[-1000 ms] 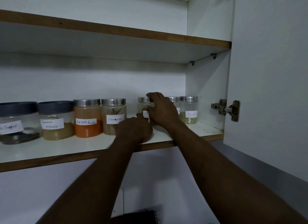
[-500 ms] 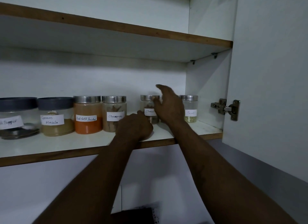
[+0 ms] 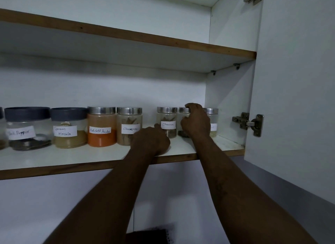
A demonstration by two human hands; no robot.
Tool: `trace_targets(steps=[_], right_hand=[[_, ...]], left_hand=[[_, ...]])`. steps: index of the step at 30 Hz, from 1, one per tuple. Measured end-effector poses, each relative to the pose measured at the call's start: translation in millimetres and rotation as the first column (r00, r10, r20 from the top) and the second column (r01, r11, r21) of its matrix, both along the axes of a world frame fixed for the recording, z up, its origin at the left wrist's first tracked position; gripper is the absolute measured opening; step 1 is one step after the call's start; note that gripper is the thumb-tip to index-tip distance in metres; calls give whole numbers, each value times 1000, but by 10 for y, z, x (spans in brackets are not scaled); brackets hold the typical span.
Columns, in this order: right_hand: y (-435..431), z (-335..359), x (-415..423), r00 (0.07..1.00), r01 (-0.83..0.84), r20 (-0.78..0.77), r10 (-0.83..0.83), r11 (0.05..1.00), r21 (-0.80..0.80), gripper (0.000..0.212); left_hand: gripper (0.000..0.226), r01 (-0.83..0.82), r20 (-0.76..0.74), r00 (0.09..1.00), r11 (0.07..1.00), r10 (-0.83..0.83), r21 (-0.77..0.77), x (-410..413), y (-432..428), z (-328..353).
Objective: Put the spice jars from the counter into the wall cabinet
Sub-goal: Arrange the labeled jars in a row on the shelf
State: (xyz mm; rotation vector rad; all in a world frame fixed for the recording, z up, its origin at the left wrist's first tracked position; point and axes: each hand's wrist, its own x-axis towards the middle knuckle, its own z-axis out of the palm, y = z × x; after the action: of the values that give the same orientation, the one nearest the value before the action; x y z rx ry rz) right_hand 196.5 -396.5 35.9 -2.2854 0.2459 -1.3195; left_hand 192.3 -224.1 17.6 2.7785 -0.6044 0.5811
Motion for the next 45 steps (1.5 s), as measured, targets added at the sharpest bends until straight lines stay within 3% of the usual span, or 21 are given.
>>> trace_targets(steps=[9,19,26,33,35,39,43,45], right_hand=[[-12,-16,18,1000,-11,0,11,1000,-14,61],[-25,-7,40,999,-7,-47,5,999,-46,61],[-26,-10,57,999,21,-27,-24,995,-99,52],[-42,-21,53,1000,0,-31,-2,998,-60,57],[-22,-12,33,1000,-12,5,12,999,-34,60],[38,23,-43,975,-28,218,36,999,-43,53],[180,41,-152,930,-91,331,156,975,-205,33],[319,47,-190,916,-177,298,269,936,-304,31]], left_hand=[[48,91,125,989,993,-82,-69,-56,15,-23],[56,111,27,993,991,-113,74,64,-7,-9],[56,112,41,992,990,-116,84,55,-1,-5],[55,116,40,992,992,-119,58,41,5,-14],[53,117,44,992,992,-119,42,14,7,-11],[42,117,67,991,993,-117,-2,-105,59,-3],[31,178,36,983,984,-178,-5,-261,242,-3],[25,188,17,982,975,-188,-121,-318,443,-7]])
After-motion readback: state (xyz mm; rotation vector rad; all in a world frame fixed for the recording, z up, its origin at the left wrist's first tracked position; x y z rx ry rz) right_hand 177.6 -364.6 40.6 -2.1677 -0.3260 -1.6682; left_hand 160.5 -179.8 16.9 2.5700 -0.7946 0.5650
